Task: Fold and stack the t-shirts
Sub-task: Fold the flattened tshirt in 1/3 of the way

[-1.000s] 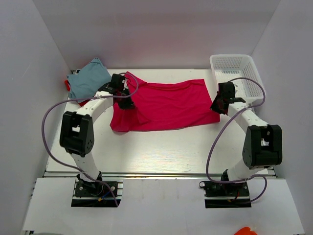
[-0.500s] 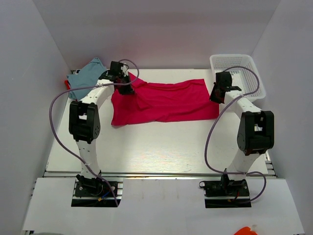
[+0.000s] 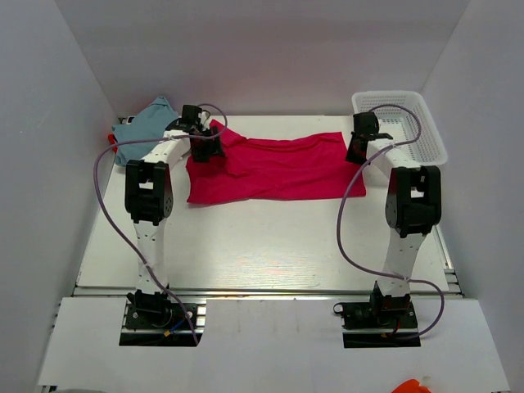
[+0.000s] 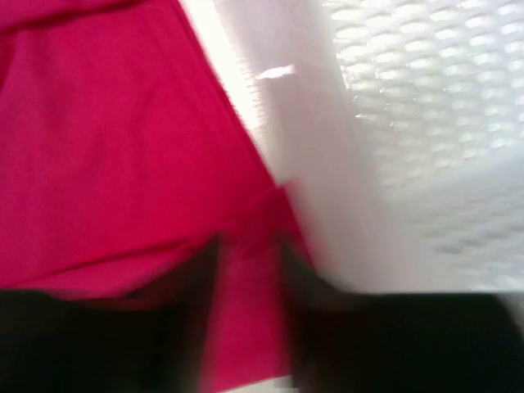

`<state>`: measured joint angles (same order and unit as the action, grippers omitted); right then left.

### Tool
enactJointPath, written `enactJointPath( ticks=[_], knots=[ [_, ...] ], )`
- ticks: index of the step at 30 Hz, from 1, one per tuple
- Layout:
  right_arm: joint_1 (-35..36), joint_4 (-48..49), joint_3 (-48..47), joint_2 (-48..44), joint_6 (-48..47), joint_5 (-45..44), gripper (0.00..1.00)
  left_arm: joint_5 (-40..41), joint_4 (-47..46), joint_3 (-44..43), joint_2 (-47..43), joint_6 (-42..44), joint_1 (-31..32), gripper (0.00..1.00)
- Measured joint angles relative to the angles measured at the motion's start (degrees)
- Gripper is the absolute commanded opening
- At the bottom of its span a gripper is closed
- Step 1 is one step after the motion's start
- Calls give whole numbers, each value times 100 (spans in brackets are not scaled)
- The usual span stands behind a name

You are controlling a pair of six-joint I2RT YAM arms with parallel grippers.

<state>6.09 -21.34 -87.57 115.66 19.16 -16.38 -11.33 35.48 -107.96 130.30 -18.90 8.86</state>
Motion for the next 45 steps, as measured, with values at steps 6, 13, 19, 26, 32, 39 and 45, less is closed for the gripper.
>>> enactJointPath(
  ticks=[6, 13, 19, 26, 32, 39, 45],
  knots=[
    [101, 4, -269, 133, -203, 227, 66, -173, -151, -208, 11, 160, -13, 100],
    [111, 310, 481, -404, -625, 1298, 90, -299, -356, 118, -374, 315, 13, 100],
    [315, 675, 1025, -1193, -758, 1906, 90, -479, -750, 2046, -1816, 232, 63, 100],
    [444, 909, 1617, -1287, -579, 1989, 90, -570, -1344, 3620, -2498, -39, 63, 100],
    [376, 835, 1810, -868, -247, 1985, 90, -433, -1443, 3906, -2227, -173, 20, 100],
    [334, 1167, 2531, -1185, 74, 2164, 90, 170, -1451, 4883, -3036, -487, 11, 99],
    [391, 1641, 4212, -2529, 407, 2583, 90, 743, -540, 6161, -4428, -1069, 31, 99]
  ],
)
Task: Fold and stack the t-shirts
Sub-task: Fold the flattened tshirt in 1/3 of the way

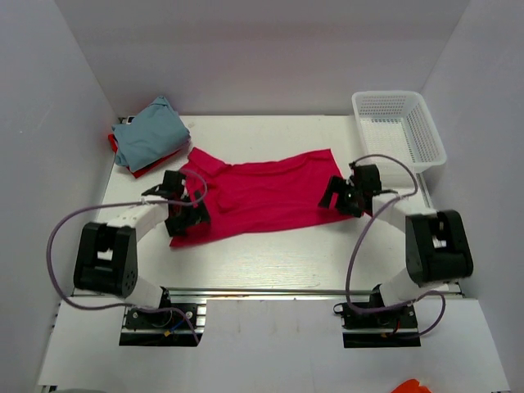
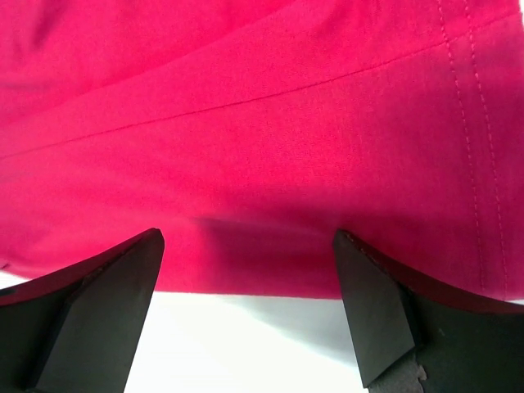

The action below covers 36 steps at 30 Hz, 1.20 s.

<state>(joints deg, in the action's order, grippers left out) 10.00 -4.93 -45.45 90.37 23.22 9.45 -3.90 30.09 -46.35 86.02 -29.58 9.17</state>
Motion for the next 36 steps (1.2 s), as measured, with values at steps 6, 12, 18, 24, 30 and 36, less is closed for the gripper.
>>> enactJointPath(
  ticks=[6, 12, 18, 24, 30, 36],
  knots=[
    [214, -179, 1346, -1526, 118, 573, 90, 24, 752, 942, -1523, -299, 52, 99],
    [448, -728, 1532, -2514, 7, 964, 90, -455, 726, 979, -2739, -101, 162, 99],
    [448, -468, 1211, -2885, -155, 1073, 90, -636, 356, 229, -2243, 203, 249, 99],
    [437, -345, 1161, -2651, -157, 1080, 90, -868, -26, 26, -789, 330, 505, 99],
    [437, -350, 1025, -2330, -168, 1040, 90, -1038, -247, -299, -13, 409, 820, 99],
    [435, -356, 903, -2177, -199, 955, 90, -1189, -531, -962, 664, 516, 1012, 99]
  ],
)
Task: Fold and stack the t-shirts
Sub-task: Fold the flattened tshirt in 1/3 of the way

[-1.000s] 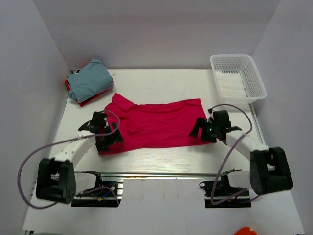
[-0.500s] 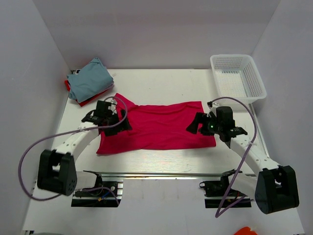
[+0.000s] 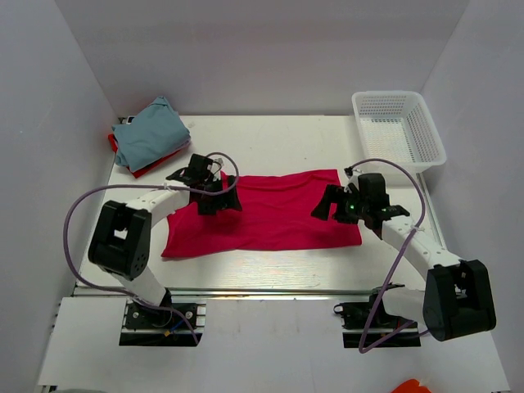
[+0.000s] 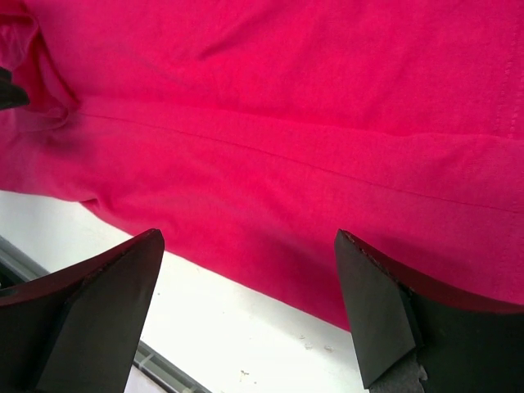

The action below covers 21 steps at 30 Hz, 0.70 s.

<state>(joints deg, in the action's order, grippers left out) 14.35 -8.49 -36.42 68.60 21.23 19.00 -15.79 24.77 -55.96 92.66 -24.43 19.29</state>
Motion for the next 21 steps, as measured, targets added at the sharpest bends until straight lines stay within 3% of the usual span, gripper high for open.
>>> enactJointPath(
  ticks=[13, 21],
  knots=[
    [-7, -90, -68, 11, -44, -271, 90, -332, -415, -1561, 1506, 426, 114, 99],
    [-9, -201, -81, -149, -46, -461, 90, -321, -17, -2369, 2131, 874, 452, 99]
  ],
)
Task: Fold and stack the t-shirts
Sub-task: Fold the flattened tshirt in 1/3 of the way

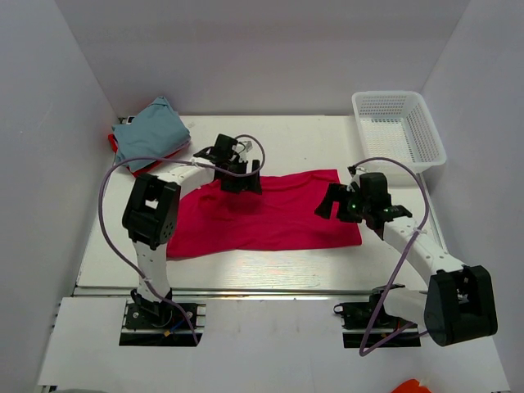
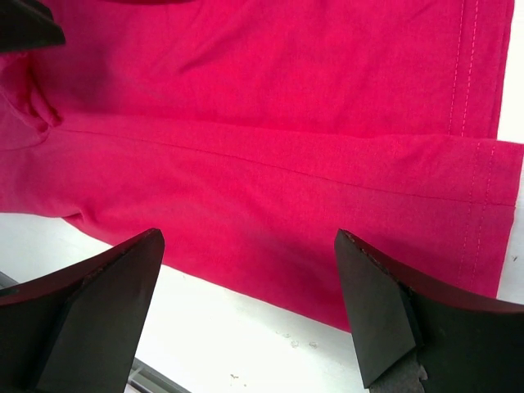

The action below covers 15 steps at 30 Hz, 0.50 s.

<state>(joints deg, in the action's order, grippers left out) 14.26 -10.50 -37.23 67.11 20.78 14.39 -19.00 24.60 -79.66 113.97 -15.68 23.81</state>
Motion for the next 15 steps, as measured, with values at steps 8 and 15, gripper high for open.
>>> enactJointPath(
  ticks=[8, 15],
  knots=[
    [2, 11, 0, -26, -52, 151, 90, 822, 201, 1049, -1515, -157, 149, 99],
    [2, 33, 0, 24, -131, 310, 90, 1808, 291, 1687, -2588, -433, 109, 95]
  ],
)
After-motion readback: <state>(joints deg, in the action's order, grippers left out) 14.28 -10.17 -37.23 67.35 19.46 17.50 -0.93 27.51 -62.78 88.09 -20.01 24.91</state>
